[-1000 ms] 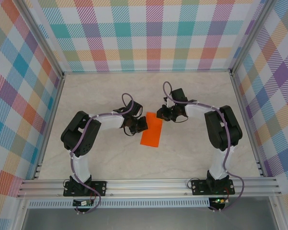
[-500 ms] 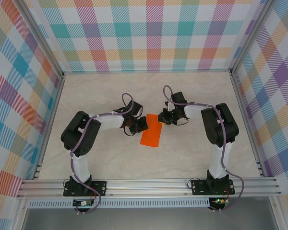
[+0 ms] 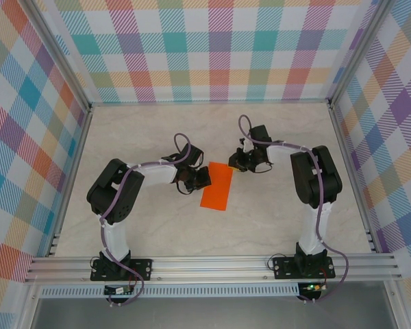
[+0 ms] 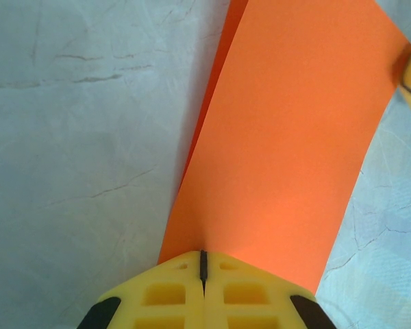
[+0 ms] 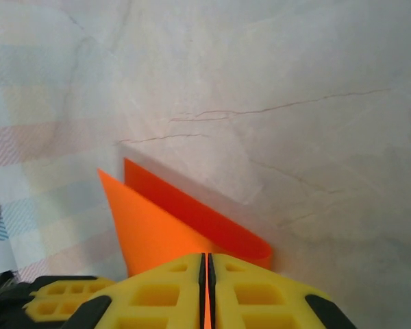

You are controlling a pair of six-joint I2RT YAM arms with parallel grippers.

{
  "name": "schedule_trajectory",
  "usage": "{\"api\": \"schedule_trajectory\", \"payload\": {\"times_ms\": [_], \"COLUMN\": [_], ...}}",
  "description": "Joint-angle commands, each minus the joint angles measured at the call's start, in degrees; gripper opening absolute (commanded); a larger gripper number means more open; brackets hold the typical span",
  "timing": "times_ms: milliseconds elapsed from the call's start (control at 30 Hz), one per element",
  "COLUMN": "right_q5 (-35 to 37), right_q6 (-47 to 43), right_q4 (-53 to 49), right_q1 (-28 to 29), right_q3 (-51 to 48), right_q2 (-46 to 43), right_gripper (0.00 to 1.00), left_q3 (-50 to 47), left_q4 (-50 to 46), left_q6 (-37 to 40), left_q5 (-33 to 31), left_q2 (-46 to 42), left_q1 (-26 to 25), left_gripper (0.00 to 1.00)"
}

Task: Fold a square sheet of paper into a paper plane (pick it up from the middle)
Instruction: Fold the square sheet of paper in half at the center of the table.

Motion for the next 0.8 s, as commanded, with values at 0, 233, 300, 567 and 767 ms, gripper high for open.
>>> {"api": "schedule_trajectory", "payload": {"times_ms": [0, 233, 300, 567, 767], "right_q5": [1.0, 0.9, -1.5, -5.1, -4.1], "right_q6": [-0.6, -1.1, 0.0, 2.7, 2.2], "right_q4": [-1.0, -4.0, -3.0, -0.9, -1.4], "right_q1": [0.2, 0.0, -0.4, -1.8, -1.7], "right_q3": [0.2, 2.6, 3.1, 4.7, 3.7], "right_q2": [2.1, 1.6, 0.2, 0.4, 2.9], "right_gripper": [0.12, 0.12, 0.12, 0.12, 0.12], "left_q3": [-2.3, -2.4, -2.5, -2.6, -2.5], "left_q4": [-5.4, -5.4, -5.5, -5.3, -5.4], "left_q6": [1.0, 0.9, 1.0, 0.9, 0.9], "left_q5": [-1.7, -1.6, -1.7, -1.7, -1.7], "left_q2": [1.7, 1.7, 1.5, 1.3, 1.3], "left_q1": [-0.7, -0.6, -0.7, -0.7, -0.7], "left_gripper": [0.00, 0.00, 0.00, 0.00, 0.00]}}
